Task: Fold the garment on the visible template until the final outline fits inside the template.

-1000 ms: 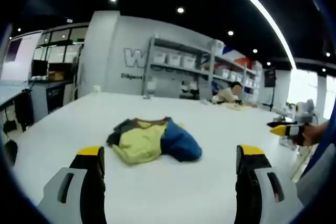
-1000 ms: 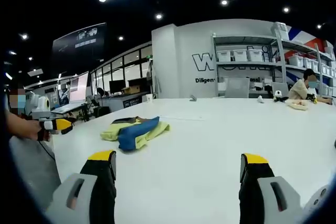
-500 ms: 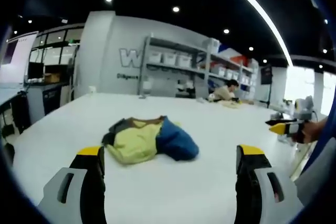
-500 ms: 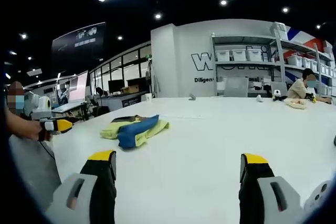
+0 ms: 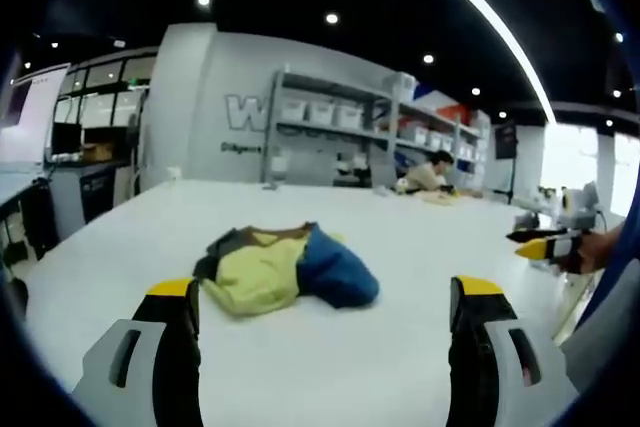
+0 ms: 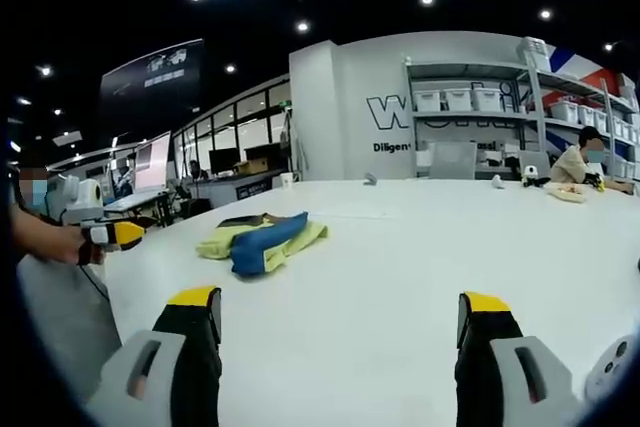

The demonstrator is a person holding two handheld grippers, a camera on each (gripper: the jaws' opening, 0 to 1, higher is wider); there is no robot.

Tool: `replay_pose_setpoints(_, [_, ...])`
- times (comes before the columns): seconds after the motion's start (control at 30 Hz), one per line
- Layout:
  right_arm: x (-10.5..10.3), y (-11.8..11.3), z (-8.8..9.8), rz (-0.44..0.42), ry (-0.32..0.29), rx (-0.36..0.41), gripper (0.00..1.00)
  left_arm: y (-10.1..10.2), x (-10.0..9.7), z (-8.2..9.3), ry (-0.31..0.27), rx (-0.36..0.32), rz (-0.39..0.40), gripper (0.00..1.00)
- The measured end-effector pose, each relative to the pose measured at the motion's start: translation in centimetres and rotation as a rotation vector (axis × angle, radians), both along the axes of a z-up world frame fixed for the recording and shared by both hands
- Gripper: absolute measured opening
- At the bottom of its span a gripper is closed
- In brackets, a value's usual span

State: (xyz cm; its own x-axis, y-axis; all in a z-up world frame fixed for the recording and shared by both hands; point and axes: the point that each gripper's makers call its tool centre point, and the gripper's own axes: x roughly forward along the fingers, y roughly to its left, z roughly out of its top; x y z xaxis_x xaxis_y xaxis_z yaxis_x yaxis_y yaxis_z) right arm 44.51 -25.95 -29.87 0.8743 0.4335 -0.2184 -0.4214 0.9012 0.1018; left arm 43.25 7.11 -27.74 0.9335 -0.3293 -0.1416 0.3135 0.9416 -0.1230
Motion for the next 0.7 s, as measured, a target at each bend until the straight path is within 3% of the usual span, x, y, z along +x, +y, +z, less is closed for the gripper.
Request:
replay_pose_setpoints(0.4, [0.6,1.4,-0.7,0.049,0.024,-0.009,0.96,0.1,0.1,-0.4,0.004,0.01,-0.007,0.99])
replay_pose_setpoints(0.7, [3.3,5.1,-1.2,0.15,0.039,-0.042,0.9,0.8,0.1,-1.0,0.01,0.024,-0.008,0.99])
